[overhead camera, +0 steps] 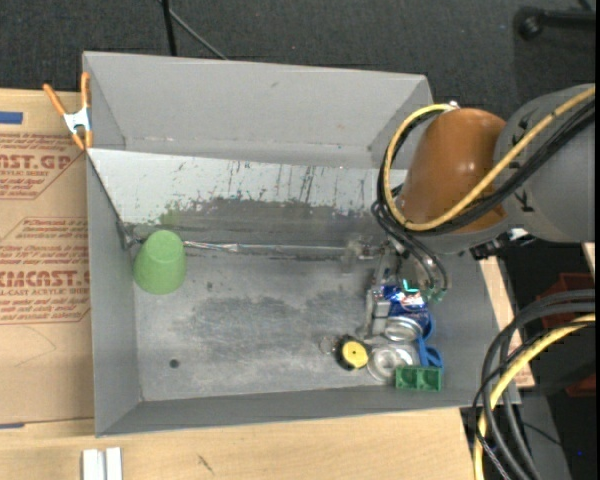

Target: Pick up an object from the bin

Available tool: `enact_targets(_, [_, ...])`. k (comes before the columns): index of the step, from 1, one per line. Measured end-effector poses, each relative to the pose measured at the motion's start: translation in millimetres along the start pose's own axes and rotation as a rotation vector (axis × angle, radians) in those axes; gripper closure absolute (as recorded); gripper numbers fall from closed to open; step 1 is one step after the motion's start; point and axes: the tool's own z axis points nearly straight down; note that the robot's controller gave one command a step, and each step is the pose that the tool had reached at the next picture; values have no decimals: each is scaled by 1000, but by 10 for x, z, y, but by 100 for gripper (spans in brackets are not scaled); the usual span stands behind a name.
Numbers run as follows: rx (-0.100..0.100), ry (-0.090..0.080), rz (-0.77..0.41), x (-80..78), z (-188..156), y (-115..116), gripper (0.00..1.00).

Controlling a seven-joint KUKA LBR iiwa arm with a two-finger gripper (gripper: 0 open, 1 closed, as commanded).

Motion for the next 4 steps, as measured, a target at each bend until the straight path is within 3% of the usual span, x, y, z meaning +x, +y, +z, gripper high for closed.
enact_targets(1, [-14, -11, -362, -226, 650, -942, 0])
enact_targets(2, [-8, -11, -296, -193, 456, -1095, 0])
enact_targets(3, [-5, -7, -348, -349, 465, -1152, 0])
enact_targets(4, [-9, -12, -100, -425, 755, -1130, 0])
